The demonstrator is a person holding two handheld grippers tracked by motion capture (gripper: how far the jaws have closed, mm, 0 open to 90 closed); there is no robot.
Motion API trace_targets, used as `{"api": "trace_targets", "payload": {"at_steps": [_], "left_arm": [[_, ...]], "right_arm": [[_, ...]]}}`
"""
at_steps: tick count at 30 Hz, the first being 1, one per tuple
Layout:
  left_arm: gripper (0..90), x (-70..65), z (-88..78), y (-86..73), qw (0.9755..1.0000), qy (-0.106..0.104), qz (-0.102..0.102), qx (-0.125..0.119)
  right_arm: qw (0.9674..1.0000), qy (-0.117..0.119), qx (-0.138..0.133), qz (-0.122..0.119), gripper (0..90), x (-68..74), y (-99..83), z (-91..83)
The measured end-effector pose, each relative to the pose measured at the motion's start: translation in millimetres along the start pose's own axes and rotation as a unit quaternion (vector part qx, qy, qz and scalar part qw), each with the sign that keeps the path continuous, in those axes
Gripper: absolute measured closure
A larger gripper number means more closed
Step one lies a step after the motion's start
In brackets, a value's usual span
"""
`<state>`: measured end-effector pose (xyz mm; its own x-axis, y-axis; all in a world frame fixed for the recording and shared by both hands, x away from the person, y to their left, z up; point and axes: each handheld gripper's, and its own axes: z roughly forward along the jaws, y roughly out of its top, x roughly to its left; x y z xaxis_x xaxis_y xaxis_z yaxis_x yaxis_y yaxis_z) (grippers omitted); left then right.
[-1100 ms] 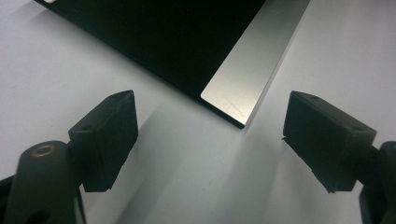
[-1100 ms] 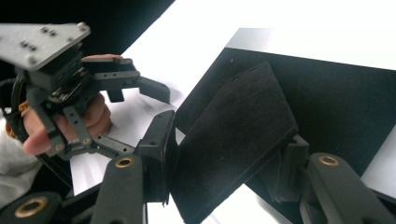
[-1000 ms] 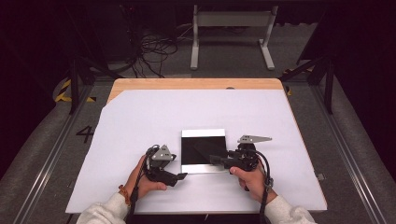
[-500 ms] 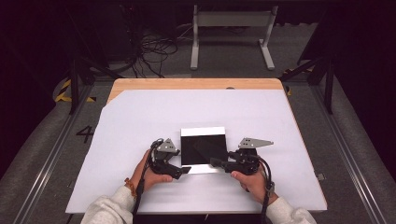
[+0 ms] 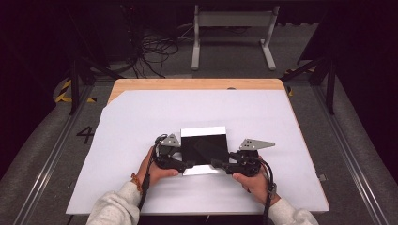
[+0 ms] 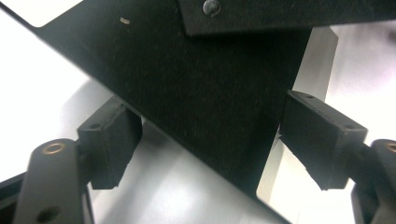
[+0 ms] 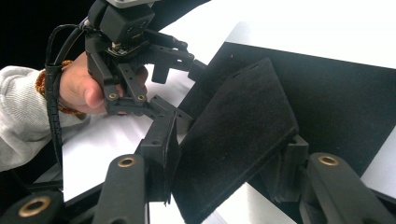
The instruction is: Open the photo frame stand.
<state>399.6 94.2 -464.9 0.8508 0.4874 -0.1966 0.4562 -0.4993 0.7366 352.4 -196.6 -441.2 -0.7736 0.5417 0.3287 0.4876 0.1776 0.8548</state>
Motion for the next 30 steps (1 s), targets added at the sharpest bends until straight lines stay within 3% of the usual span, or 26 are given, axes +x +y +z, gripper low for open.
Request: {"api": "trace_targets", "payload": {"at_steps": [12, 23, 30], "left_arm": [[24.2, 4.7, 1.2, 5.3, 0.9998, 0.0, -0.01, -0.017], [35.5, 4.2, -7.0, 12.0, 0.9982, 0.03, 0.017, -0.049], [43.7, 6.6, -20.4, 14.9, 0.9961, 0.04, 0.018, -0.076]], "right_arm": [[1.0, 0.005, 0.002, -0.006, 52.8, -0.2, 0.8, -2.1], [0.9998, 0.004, -0.005, -0.021, 58.8, -1.1, 4.2, -7.1], [0.9996, 0.01, -0.007, -0.026, 63.1, -0.8, 4.3, -8.4]]}}
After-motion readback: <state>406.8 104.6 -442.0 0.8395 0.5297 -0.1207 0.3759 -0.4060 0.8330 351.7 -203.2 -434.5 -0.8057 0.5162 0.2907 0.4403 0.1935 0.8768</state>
